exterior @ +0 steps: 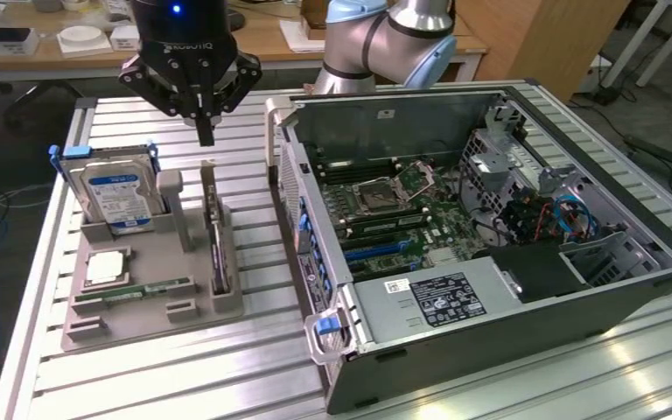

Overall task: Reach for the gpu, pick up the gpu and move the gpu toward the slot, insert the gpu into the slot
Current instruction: 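Pick up the gpu and move the gpu toward the slot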

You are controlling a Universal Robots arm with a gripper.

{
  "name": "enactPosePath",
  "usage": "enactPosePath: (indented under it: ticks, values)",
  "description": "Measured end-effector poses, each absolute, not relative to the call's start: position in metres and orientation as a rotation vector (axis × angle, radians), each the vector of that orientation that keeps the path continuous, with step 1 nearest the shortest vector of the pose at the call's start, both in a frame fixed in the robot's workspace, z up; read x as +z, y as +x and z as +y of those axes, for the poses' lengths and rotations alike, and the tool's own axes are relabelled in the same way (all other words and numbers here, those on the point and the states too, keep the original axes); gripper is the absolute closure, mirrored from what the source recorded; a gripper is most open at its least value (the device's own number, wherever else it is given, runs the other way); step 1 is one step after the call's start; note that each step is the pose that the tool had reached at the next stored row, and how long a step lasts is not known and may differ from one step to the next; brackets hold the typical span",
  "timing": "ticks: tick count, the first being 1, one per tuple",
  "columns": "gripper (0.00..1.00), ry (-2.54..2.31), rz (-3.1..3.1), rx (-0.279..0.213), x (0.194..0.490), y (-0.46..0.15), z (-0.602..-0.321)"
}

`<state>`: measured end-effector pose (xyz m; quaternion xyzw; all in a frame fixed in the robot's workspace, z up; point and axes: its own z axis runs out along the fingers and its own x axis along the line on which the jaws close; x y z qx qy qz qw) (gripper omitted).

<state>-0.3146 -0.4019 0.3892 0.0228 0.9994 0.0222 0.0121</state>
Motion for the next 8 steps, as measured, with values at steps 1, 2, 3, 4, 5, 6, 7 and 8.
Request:
enactPosePath:
  ticks: [1,2,3,4,5,6,7,8]
  values:
    - [0.90,0.071,3.116,0.069,0.3892,-0.3146,-0.4019]
    - [0.90,0.071,3.116,0.069,0.3891,-0.3146,-0.4019]
    - [0.90,0.071,3.116,0.069,0.3892,-0.3146,-0.4019]
    - [0.90,0.071,3.116,0.069,0.3892,-0.3146,-0.4019]
    - [0.90,0.071,3.116,0.069,0.3891,-0.3146,-0.4019]
    - [0.90,0.071,3.116,0.069,0.3891,-0.3146,-0.4019]
    - [0.90,0.071,3.116,0.069,0.3891,-0.3146,-0.4020]
    - [0.89,0.071,3.116,0.069,0.3891,-0.3146,-0.4019]
